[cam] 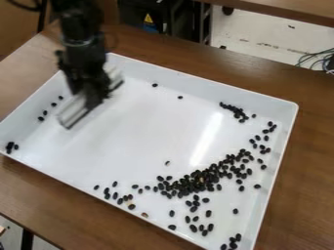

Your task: Sweep into pile

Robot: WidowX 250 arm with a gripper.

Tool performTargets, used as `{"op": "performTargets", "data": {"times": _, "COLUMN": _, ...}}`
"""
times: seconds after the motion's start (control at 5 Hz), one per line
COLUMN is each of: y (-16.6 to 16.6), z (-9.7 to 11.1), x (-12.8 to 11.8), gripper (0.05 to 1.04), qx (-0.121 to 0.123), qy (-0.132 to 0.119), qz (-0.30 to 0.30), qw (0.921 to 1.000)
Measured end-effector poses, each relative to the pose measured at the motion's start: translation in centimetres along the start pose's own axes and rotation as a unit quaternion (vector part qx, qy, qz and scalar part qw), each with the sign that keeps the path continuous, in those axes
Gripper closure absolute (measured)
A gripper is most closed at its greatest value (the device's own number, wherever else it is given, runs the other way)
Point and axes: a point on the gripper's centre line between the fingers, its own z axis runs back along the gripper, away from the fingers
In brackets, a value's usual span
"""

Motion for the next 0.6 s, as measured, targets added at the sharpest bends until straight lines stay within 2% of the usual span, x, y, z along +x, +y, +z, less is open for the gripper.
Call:
{"op": "performTargets", "data": {"times": 0.2, "y": 4.2, "z": -2.5, "x": -1.9, "gripper": 0.727, "qx": 0.0, "qy": 0.007, "qz": -0.014, "qw": 0.9999}}
{"op": "performTargets", "data": {"times": 0.4, "y": 5.8, "z": -3.7, "x": -3.7, "gripper": 0.727, "qx": -0.017, "qy": 0.005, "qz": -0.033, "qw": 0.9993}}
{"op": "performTargets", "data": {"times": 0.6, "y": 5.3, "z": -4.5, "x": -4.6, "gripper": 0.727, "qx": -0.015, "qy": 0.007, "qz": -0.039, "qw": 0.9991}}
